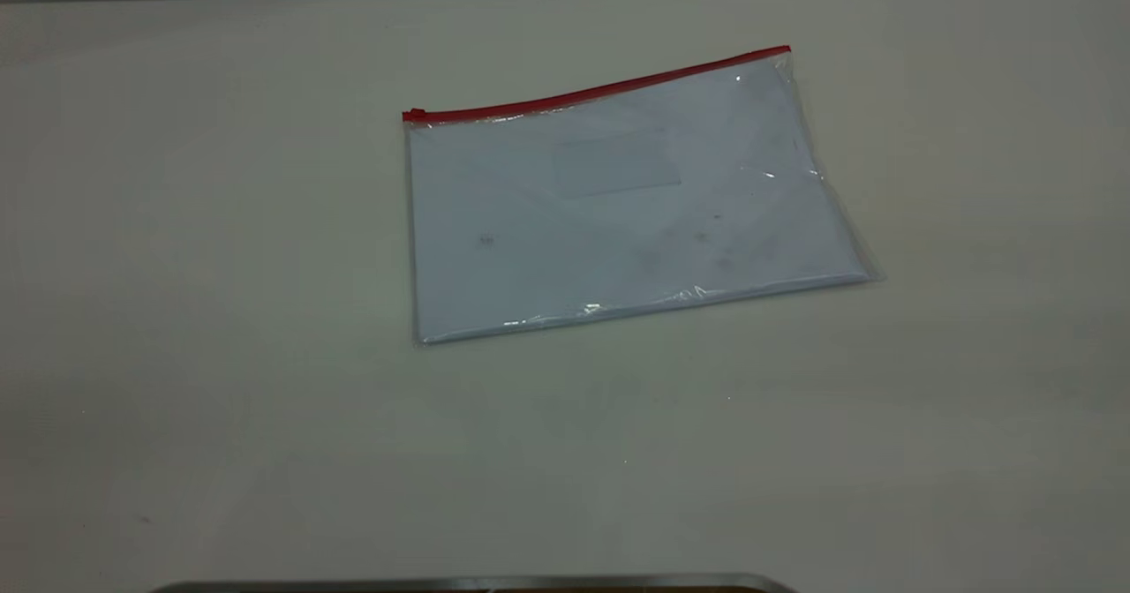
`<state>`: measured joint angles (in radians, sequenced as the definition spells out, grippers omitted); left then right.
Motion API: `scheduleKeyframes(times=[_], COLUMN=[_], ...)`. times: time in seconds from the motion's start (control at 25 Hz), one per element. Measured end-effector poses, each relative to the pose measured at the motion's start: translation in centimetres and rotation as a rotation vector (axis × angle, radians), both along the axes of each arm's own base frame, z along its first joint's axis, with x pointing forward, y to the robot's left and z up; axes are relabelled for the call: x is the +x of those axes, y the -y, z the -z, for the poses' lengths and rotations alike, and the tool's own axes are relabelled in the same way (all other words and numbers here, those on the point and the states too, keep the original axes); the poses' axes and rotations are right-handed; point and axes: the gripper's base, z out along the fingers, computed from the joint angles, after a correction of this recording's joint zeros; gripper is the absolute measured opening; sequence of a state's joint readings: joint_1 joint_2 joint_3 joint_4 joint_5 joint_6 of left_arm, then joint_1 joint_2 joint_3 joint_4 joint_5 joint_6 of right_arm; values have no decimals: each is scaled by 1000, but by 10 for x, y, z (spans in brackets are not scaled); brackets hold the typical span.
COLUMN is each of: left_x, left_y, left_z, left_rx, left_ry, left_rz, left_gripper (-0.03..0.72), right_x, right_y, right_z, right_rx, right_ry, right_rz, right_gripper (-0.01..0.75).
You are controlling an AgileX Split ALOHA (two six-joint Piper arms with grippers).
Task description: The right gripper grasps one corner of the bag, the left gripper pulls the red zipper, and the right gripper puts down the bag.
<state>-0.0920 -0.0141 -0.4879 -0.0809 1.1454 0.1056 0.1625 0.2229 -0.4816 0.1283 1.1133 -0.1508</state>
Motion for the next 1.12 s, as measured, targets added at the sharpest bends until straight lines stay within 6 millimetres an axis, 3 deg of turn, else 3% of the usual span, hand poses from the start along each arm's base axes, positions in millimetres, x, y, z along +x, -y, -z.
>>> scheduleKeyframes(times=[0.44, 0.84, 1.12], left_x=[0, 0, 0], left_y=[0, 2, 2], left_z=[0, 0, 0], left_rx=[-3, -4, -3], left_ry=[0, 5, 5], left_rz=[-2, -96, -99], left_gripper=[540, 540, 540], right_x=[-2, -33, -33], right_y=[0, 3, 2], right_z=[0, -1, -1], right_rx=[1, 20, 28], right_ry=[9, 222, 218], right_rz=[0, 212, 198], right_gripper=[272, 253, 253])
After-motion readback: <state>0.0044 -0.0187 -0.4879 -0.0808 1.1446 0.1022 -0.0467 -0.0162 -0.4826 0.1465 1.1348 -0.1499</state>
